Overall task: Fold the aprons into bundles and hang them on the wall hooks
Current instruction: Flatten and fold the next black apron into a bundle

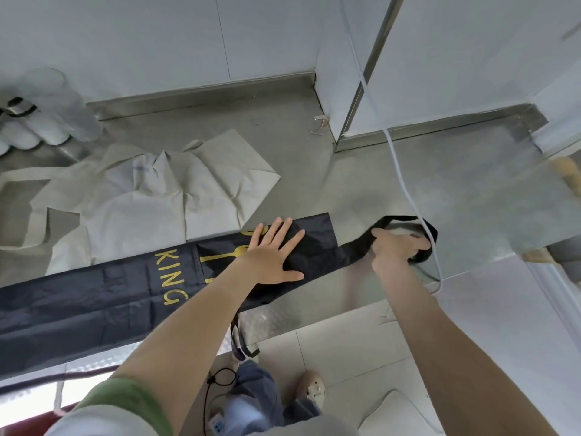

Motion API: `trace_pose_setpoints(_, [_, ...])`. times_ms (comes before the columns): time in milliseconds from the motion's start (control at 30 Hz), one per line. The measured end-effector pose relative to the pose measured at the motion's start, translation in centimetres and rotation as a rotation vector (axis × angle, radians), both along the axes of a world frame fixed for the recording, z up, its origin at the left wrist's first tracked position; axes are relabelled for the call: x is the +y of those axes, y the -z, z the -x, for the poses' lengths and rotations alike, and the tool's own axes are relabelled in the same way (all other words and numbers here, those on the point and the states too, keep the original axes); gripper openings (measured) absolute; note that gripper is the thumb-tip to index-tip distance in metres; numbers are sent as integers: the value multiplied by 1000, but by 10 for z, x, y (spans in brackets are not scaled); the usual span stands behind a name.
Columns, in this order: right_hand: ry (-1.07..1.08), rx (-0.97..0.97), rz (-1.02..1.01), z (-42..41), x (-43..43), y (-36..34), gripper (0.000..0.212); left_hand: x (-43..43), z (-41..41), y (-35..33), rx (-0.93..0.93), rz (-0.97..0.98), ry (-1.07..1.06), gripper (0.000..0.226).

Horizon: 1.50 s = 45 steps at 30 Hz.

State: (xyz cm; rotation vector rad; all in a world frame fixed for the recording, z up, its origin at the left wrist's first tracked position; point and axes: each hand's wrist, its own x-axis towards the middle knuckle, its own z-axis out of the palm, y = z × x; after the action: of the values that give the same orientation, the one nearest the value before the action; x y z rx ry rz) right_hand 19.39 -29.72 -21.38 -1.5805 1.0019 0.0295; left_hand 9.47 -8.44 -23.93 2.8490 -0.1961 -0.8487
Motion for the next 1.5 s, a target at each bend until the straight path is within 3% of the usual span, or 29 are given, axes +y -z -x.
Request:
trace_pose_setpoints(67, [75,-42,-178,3,11,-2,80,-2,0,-1,-14,-12,2,90])
trace_pose_setpoints(100, [10,-93,-164,7,17,-4,79,-3,1,-1,-25,-5,-1,90])
trace_pose_setpoints(200, [-461,-441,253,22,33,-11,66,-4,-3,-3,-61,170,-124,80])
trace_pose_setpoints(267, [-869,-692,488,36,43,-13,51,-4,-7,-8,-136,509,-432,50])
trace_pose_setpoints(333, [-1232,-879,667,52,52,-13,41,-4,-9,-26,-178,1050,-932,30])
trace_pose_setpoints(400, [-1547,-985,835,65,54,-7,45,4,-11,-46,-61,1503,-1275,44])
trace_pose_setpoints(467, [-1760,-886,810,72,50,1,59,17,-12,-55,22,1634,-1308,55])
trace_pose_setpoints(533, [-1796,-779,697,74,43,5,53,25,-9,-58,26,1455,-1245,33])
trace_pose_setpoints(667, [-1528,-731,573,77,31,11,43,34,8,-45,-50,1127,-1319,6])
trace_pose_setpoints(800, [-1150,-391,761,62,27,18,33,42,30,-36,-198,714,-1304,33])
trace_pose_setpoints(933, [-1136,-79,767,51,31,19,38,42,45,-46,-218,496,-1089,31])
trace_pose_setpoints(1067, [-1117,-14,641,44,37,20,16,43,48,-48,-321,190,-812,40])
trace_pose_setpoints(1200, [-1096,-9,549,45,39,17,5,43,50,-40,-581,271,-360,68])
trace_pose_setpoints(1333, [-1061,2,528,47,42,9,8,38,52,-24,-399,35,-20,76])
trace_pose_setpoints(1400, [-1053,26,516,46,42,5,11,37,50,-22,-305,-139,52,69])
trace_pose_setpoints(1500, [-1103,58,550,41,43,1,8,37,51,-25,-392,-290,146,43])
